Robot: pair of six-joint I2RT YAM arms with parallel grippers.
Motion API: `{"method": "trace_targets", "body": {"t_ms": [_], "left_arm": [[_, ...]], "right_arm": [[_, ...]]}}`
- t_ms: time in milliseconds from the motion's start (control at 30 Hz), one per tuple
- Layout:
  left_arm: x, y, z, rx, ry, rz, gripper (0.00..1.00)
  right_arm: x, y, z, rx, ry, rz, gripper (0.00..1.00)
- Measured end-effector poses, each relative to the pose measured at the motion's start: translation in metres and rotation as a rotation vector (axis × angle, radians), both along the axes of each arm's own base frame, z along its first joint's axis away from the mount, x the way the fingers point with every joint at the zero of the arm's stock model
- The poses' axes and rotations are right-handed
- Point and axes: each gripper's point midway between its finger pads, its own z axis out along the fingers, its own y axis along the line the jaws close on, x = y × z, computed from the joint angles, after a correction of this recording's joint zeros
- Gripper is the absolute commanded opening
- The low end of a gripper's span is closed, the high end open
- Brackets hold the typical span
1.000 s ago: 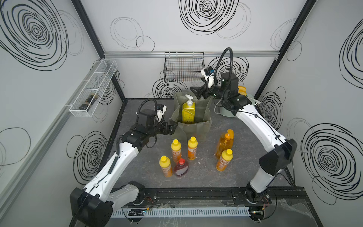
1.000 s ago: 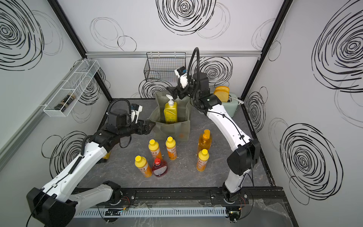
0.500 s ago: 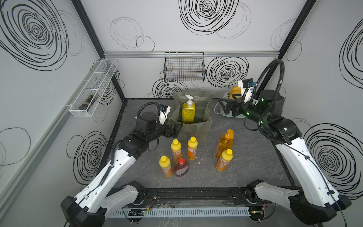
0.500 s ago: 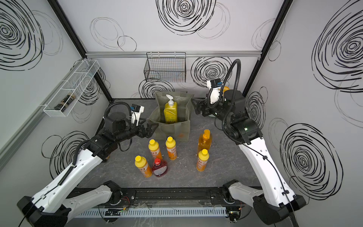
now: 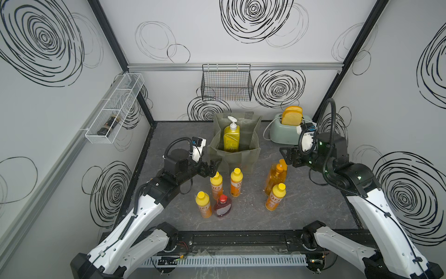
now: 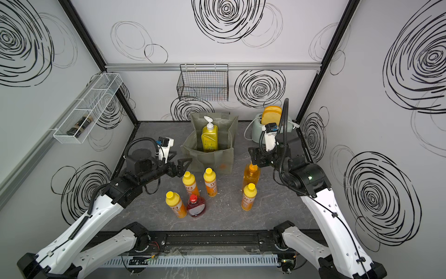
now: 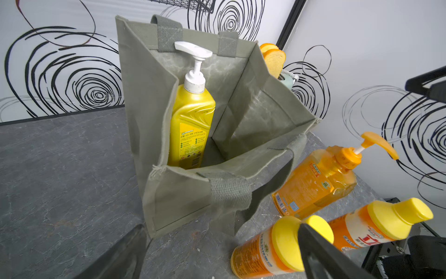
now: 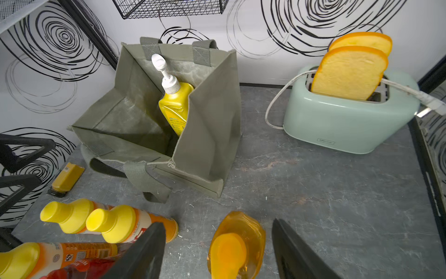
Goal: Pack dish soap into the shopping bag
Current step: Move the bottle of dish soap to the center of the board.
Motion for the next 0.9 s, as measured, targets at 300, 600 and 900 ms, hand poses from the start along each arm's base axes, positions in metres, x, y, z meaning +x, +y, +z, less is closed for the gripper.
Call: {"method": "trace_targets", "body": {"t_ms": [300, 600, 900], "left_arm": [[-0.01, 0.0, 0.008, -0.041, -0.038, -0.023, 0.99], [-0.015, 0.001, -0.002, -0.041, -0.027, -0.03, 0.99], [-0.017, -0.001, -0.003, -0.046, -0.024, -0.042, 0.99]], "right_arm": [[-0.019, 0.001, -0.02, 0.019, 0.055, 0.036, 0.73], [-0.021, 0.008, -0.049, -0.043, 0.167, 0.08, 0.74], [-0.018, 0.009, -0.081, -0.147, 0.244, 0.074, 0.77]]}}
